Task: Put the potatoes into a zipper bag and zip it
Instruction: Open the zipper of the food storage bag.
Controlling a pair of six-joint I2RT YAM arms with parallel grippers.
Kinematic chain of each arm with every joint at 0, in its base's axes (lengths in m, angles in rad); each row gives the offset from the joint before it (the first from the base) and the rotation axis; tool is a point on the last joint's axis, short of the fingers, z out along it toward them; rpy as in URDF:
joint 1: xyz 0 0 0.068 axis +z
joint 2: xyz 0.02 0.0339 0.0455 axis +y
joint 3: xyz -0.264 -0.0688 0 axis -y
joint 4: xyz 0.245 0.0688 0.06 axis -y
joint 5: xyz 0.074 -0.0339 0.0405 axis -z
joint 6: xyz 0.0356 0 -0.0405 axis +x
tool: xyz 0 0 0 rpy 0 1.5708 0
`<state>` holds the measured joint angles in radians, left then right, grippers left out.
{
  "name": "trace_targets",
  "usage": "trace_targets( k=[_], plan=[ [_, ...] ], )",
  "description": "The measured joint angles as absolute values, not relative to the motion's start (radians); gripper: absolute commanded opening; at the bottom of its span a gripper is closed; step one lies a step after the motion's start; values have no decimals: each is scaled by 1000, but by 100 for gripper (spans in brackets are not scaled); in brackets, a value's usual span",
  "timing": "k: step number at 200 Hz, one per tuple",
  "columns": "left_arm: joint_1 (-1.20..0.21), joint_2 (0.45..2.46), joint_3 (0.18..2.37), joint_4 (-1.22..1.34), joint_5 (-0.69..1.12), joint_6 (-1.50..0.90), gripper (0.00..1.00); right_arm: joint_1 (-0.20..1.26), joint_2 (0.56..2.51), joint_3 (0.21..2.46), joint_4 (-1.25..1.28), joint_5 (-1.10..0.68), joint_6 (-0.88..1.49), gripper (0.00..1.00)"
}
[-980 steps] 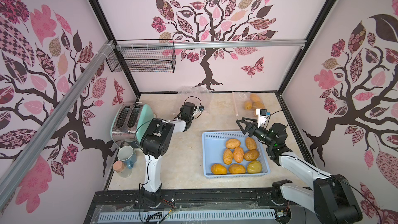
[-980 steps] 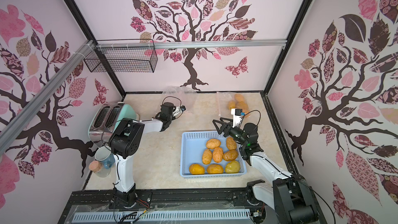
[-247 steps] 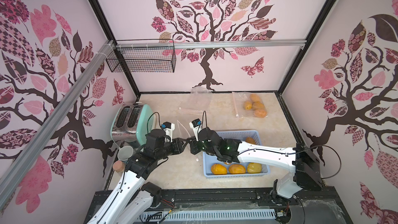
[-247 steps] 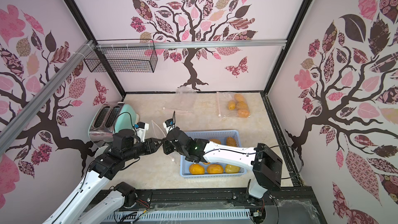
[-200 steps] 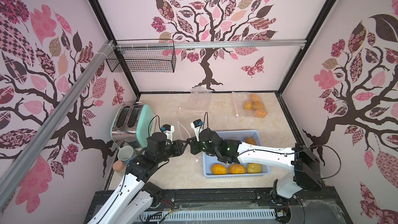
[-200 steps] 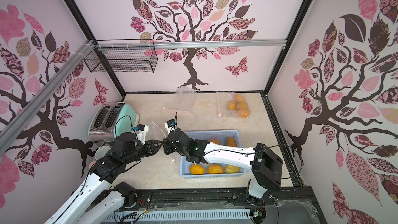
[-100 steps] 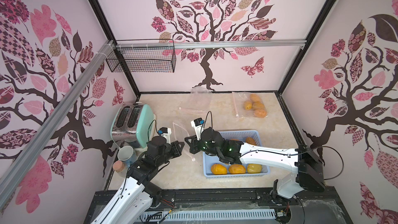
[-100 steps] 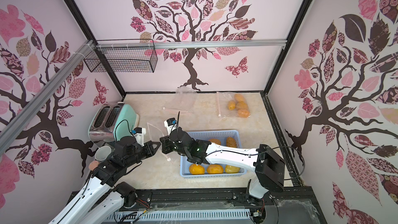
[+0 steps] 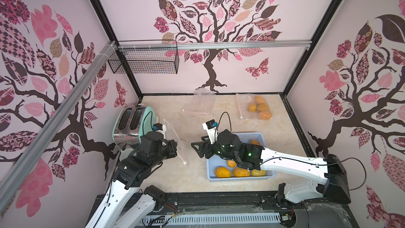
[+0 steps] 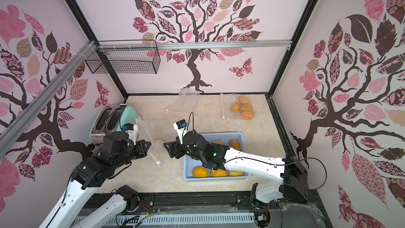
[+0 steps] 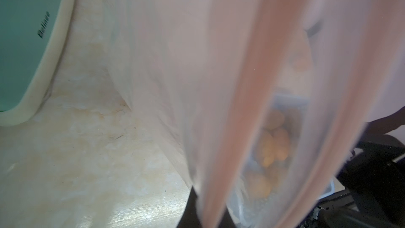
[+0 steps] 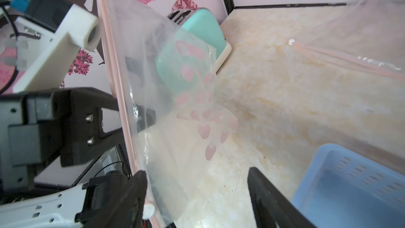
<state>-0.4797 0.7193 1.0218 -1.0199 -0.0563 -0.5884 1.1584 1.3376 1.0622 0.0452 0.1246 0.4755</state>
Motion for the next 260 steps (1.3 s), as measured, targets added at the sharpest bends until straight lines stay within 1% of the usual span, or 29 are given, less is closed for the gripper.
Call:
trace_targets(
  k=[39,69,87,111,138,159,193,211,234,260],
  plan=[
    [-480,820,1214,-1201,-171,-522,0,1158,1195,1024,24,109,375,80],
    [-480,900,1264,-1291,-236,-488,0,1148,1129,987,4,124,341,80],
    [-480,962,1268,-1311,-234,-462,0,1141,1121,966,-7,131,336,80],
    [-480,1071,1267,-1289,-185,-432,0,1137,1124,915,-24,125,338,79],
    [-480,1213,1258,-1212,-77,-418,0,1134,1143,870,-33,122,338,80],
    [-480,1285,1221,-1142,-11,-416,0,1103,1172,847,-64,100,336,79],
    [-482,1341,1164,-1076,106,-411,0,990,1177,773,-106,65,343,80],
    [-482,1362,1144,-1041,159,-411,0,979,1177,752,-154,67,343,80],
    [-482,1366,1117,-1005,189,-411,0,969,1176,751,-220,76,347,80],
    [-482,1360,1082,-962,204,-415,0,904,1173,741,-290,93,367,80]
  ],
)
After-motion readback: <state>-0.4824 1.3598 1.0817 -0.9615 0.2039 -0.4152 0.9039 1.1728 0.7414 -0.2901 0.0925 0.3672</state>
